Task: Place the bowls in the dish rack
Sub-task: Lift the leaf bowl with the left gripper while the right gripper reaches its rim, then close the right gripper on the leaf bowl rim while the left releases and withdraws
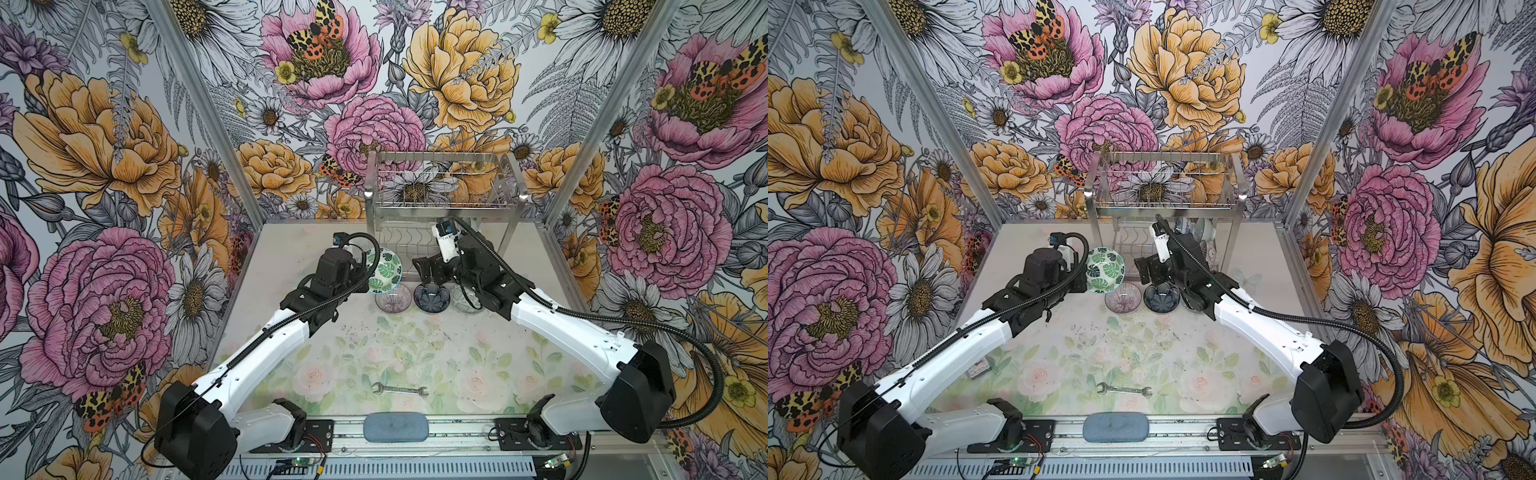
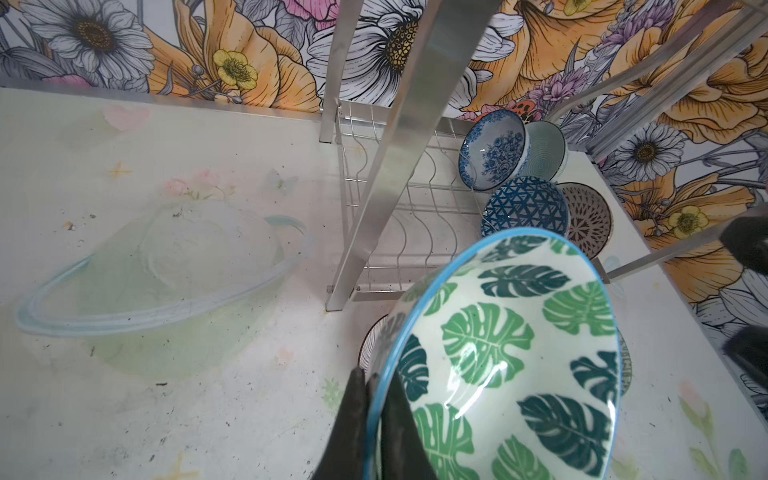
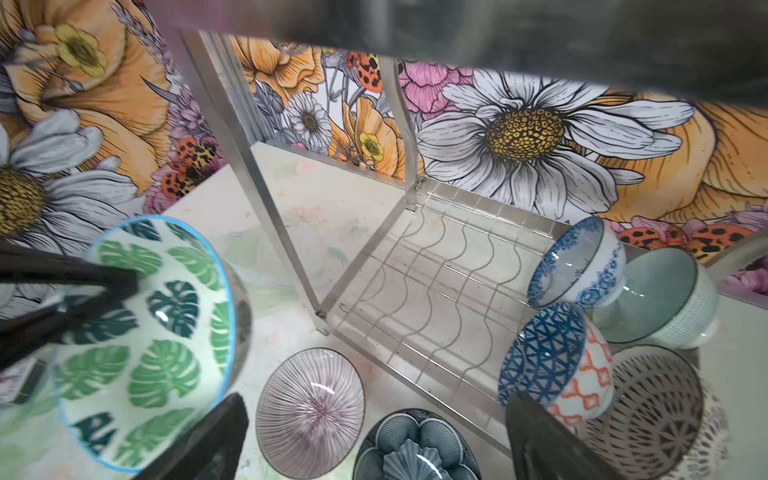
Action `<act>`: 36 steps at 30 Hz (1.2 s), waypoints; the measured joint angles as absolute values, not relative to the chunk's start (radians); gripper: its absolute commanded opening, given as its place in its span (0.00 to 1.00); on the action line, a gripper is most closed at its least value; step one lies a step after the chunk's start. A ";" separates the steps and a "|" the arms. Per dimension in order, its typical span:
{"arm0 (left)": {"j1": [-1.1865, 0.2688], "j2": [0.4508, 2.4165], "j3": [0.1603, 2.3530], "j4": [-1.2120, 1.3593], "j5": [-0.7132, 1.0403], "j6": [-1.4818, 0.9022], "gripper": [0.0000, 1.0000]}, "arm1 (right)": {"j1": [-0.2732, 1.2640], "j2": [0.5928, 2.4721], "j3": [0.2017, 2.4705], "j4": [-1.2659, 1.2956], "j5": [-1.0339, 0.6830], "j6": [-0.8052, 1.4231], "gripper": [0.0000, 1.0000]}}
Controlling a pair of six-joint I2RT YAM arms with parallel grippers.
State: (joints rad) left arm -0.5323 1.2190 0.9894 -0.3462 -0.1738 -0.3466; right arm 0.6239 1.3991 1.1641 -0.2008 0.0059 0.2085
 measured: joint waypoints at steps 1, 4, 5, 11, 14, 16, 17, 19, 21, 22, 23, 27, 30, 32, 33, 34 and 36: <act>-0.543 1.237 0.997 -0.338 -0.175 -0.342 0.00 | 0.628 1.399 1.164 -0.196 -0.001 0.225 0.91; -0.577 1.290 1.024 -0.317 -0.176 -0.337 0.00 | 0.636 1.404 1.164 -0.196 -0.022 0.268 0.86; -0.585 1.304 1.034 -0.311 -0.176 -0.336 0.00 | 0.638 1.408 1.164 -0.196 -0.023 0.278 0.85; -0.632 1.353 1.087 -0.278 -0.176 -0.327 0.00 | 0.638 1.464 1.164 -0.189 -0.024 0.366 0.64; -0.644 1.353 1.103 -0.265 -0.176 -0.321 0.00 | 0.638 1.491 1.164 -0.184 -0.023 0.403 0.53; -0.646 1.353 1.111 -0.255 -0.176 -0.315 0.00 | 0.638 1.506 1.164 -0.178 -0.028 0.424 0.43; -0.648 1.353 1.112 -0.257 -0.176 -0.312 0.00 | 0.638 1.509 1.165 -0.171 -0.028 0.430 0.37; -0.652 1.353 1.112 -0.258 -0.176 -0.308 0.00 | 0.641 1.509 1.165 -0.162 -0.032 0.445 0.20; -0.656 1.353 1.112 -0.271 -0.176 -0.295 0.00 | 0.644 1.509 1.169 -0.150 -0.006 0.467 0.00; -0.661 1.352 1.112 -0.268 -0.175 -0.298 0.00 | 0.638 1.510 1.172 -0.147 0.002 0.461 0.00; -0.668 1.356 1.115 -0.260 -0.185 -0.286 0.00 | 0.633 1.511 1.174 -0.154 0.003 0.463 0.00; -0.669 1.357 1.115 -0.274 -0.199 -0.271 0.05 | 0.638 1.511 1.174 -0.163 0.018 0.463 0.00; -0.659 1.357 1.139 -0.317 -0.189 -0.265 0.88 | 0.641 1.511 1.174 -0.167 0.034 0.451 0.00; -0.636 1.357 1.187 -0.368 -0.171 -0.257 0.99 | 0.644 1.511 1.173 -0.173 0.057 0.437 0.00; -0.621 1.356 1.214 -0.395 -0.161 -0.250 0.99 | 0.644 1.511 1.173 -0.176 0.074 0.429 0.00; -0.602 1.353 1.247 -0.428 -0.148 -0.234 0.99 | 0.644 1.511 1.173 -0.177 0.097 0.421 0.00; -0.564 1.340 1.294 -0.482 -0.131 -0.207 0.99 | 0.644 1.511 1.173 -0.181 0.148 0.402 0.00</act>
State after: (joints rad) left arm -0.5640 1.3403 1.2938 -0.4820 -0.1314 -0.2070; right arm 0.6441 1.5112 1.1728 -0.1810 0.1478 0.4015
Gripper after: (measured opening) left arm 0.973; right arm 0.078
